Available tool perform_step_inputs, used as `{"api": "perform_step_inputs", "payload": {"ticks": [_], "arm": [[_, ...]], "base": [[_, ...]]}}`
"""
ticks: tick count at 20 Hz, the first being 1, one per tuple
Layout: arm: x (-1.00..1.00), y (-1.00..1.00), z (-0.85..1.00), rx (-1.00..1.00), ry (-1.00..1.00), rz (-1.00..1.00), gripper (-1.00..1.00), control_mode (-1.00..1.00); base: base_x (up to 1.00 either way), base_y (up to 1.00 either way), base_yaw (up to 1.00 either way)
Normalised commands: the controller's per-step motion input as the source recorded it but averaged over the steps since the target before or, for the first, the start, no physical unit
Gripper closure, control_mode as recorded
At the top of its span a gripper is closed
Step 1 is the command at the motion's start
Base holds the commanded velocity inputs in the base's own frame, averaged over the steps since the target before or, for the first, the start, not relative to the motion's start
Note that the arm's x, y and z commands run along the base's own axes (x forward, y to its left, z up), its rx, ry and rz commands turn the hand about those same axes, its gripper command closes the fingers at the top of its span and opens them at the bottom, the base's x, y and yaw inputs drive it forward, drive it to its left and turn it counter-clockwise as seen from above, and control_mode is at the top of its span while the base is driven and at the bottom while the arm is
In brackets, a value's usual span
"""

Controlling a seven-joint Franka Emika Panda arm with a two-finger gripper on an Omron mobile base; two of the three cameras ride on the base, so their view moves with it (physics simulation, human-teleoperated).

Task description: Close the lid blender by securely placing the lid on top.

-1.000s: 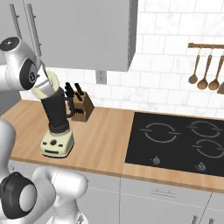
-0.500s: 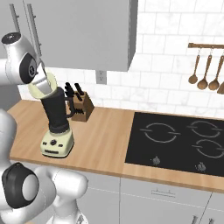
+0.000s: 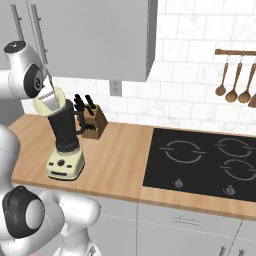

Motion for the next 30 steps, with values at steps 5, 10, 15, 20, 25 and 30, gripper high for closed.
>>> {"api": "perform_step_inputs", "payload": {"ticks": [5,10,15,20,25,30], "arm": [[0.07,0.0,-0.11,0.03,0.0,0.0,1.0,-1.0],[0.17,0.0,-0.01,0.0,0.0,0.0,1.0,-1.0],[0.25,0.0,0.0,0.0,0.0,0.0,1.0,-1.0],[0.3,0.0,-0.05,0.0,0.0,0.0,1.0,-1.0],[0.25,0.0,-0.08,-0.01,0.0,0.0,1.0,-1.0],[0.12,0.04,-0.11,-0.06,0.0,0.0,1.0,-1.0]], "base": [[0.0,0.0,0.0],[0.0,0.0,0.0],[0.0,0.0,0.0],[0.0,0.0,0.0],[0.0,0.0,0.0],[0.0,0.0,0.0]]}}
